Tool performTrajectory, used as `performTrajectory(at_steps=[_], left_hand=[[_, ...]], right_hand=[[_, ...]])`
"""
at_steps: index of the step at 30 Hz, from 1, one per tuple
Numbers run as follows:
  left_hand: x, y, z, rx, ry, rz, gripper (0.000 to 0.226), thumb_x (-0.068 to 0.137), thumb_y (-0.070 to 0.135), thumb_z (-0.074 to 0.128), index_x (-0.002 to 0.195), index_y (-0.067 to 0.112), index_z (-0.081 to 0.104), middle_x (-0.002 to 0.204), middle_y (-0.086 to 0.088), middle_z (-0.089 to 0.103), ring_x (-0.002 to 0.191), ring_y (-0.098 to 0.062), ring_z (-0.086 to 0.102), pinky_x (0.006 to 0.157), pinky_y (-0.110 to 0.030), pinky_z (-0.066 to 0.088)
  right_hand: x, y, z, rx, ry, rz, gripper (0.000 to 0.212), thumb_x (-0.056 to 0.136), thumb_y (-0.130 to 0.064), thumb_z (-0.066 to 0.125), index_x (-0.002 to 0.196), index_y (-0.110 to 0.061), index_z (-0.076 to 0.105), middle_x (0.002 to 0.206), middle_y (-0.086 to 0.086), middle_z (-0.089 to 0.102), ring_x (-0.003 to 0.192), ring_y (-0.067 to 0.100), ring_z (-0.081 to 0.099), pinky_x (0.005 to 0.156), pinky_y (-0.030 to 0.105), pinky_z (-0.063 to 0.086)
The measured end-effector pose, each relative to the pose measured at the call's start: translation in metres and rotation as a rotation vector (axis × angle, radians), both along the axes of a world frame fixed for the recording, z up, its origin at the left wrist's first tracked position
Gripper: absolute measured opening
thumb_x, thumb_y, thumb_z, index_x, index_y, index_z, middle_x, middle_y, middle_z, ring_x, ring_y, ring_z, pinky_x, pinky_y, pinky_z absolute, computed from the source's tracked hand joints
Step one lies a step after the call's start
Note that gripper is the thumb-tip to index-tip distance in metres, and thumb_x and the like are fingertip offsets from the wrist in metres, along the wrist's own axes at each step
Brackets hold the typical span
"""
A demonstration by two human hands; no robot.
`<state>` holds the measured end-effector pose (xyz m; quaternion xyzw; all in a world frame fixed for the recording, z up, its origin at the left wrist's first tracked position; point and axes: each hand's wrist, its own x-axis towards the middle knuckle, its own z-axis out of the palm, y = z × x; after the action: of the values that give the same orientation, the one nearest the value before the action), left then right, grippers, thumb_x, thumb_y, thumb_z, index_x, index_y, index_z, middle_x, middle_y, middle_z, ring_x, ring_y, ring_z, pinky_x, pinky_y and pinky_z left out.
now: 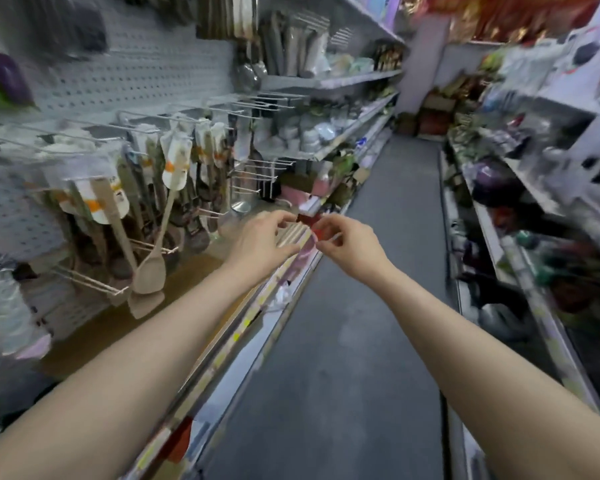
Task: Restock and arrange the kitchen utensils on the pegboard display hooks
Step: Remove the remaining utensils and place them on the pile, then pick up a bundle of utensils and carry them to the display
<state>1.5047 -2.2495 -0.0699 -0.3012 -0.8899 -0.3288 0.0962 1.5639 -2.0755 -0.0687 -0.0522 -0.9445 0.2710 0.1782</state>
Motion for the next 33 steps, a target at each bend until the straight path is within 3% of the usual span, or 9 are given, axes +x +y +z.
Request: performTrajectory(at_steps=[5,13,20,23,27,33], left_hand=[[-0.079,0.072,-0.006,0.049,-0.009,-0.081,0.045,0.077,0.032,0.076,0.119,0.029,0.06,0.114,0.004,0.062,0.1,-0.014,0.06,0.086,-0.033,0.05],[-0.188,0.18,-0.005,0.028,0.0,-0.152,0.049,0.075,0.036,0.076,0.121,0.031,0.06,0.117,0.005,0.063,0.107,-0.014,0.061,0.091,-0.028,0.048],[-0.263,0.273,-0.016,-0.003,0.017,-0.157,0.047,0.075,0.038,0.075,0.119,0.034,0.06,0.115,0.006,0.062,0.103,-0.012,0.062,0.089,-0.03,0.049],[-0.297,0.32,-0.022,0.006,0.015,-0.116,0.044,0.075,0.036,0.076,0.116,0.035,0.061,0.114,0.006,0.062,0.103,-0.011,0.061,0.085,-0.026,0.047],[-0.337,0.374,-0.027,0.017,0.014,-0.064,0.045,0.074,0.037,0.076,0.116,0.032,0.062,0.111,0.005,0.063,0.102,-0.015,0.061,0.089,-0.036,0.05],[-0.396,0.4,-0.033,0.061,0.011,0.134,0.039,0.076,0.041,0.071,0.113,0.034,0.062,0.105,0.009,0.062,0.098,-0.012,0.061,0.086,-0.036,0.051]], right_hand=[[-0.058,0.062,0.001,-0.017,0.008,-0.09,0.022,0.087,-0.021,0.069,0.109,-0.022,0.067,0.091,-0.007,0.064,0.083,0.013,0.06,0.078,0.027,0.048],[-0.15,0.155,0.0,-0.013,0.005,-0.162,0.026,0.085,-0.021,0.071,0.111,-0.026,0.067,0.091,-0.011,0.06,0.081,0.01,0.056,0.077,0.024,0.044],[-0.233,0.249,-0.018,-0.024,-0.01,-0.158,0.026,0.085,-0.02,0.07,0.111,-0.023,0.067,0.091,-0.009,0.062,0.083,0.014,0.06,0.081,0.03,0.049],[-0.275,0.299,-0.025,-0.04,-0.008,-0.117,0.024,0.086,-0.02,0.07,0.11,-0.023,0.067,0.09,-0.009,0.063,0.082,0.013,0.06,0.079,0.028,0.049],[-0.327,0.358,-0.028,-0.033,-0.017,-0.038,0.027,0.084,-0.018,0.07,0.111,-0.023,0.067,0.095,-0.007,0.065,0.086,0.014,0.062,0.081,0.028,0.049],[-0.418,0.397,-0.03,-0.07,-0.082,0.132,0.027,0.086,-0.02,0.07,0.112,-0.021,0.066,0.094,-0.003,0.067,0.084,0.016,0.063,0.078,0.034,0.053]])
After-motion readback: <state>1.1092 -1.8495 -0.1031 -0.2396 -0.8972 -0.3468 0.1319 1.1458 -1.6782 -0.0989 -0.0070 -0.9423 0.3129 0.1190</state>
